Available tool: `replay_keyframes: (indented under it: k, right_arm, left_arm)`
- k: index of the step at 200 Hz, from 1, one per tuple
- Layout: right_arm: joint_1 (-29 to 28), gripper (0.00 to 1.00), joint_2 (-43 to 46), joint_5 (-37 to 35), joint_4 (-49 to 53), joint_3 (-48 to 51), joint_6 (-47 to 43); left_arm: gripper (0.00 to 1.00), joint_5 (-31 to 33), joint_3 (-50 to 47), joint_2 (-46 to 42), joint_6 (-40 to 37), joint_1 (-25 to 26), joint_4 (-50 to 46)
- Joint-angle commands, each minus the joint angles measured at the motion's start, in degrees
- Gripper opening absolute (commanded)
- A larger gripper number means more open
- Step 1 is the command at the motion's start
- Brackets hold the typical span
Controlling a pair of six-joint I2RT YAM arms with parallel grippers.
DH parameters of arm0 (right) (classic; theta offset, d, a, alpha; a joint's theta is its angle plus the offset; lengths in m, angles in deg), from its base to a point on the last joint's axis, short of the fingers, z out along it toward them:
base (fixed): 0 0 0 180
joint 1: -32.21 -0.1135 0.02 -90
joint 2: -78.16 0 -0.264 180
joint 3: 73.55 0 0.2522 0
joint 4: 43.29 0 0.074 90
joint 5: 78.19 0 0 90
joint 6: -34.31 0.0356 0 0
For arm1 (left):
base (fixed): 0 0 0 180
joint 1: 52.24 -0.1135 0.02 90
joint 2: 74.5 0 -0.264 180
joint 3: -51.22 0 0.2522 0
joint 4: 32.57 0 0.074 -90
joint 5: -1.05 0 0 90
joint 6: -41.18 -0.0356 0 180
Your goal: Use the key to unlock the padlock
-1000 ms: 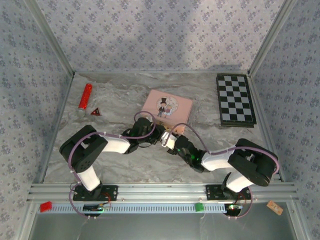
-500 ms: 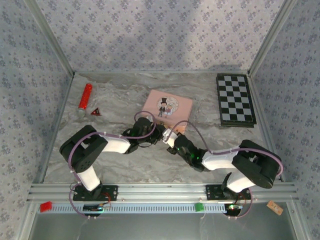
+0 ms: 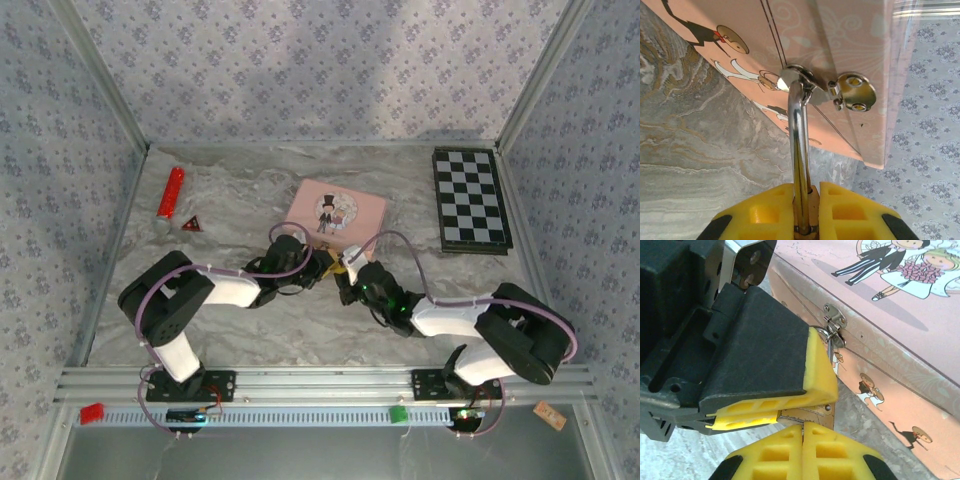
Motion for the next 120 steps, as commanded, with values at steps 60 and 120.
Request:
replay_keyframes:
  k: [60,120]
  right_arm:
    - [5.07,0.01,5.14,10.27,6.38,1.05,14.16]
    - [5.59,0.00,4.76,10.40,5.18,2.18,14.25]
  left_arm:
    - [0.00,1.04,2.90,-3.62,-3.88,-0.34,1.61]
    - [0.17,0.86,3.01,-3.45,-5.11,-0.43,1.67]
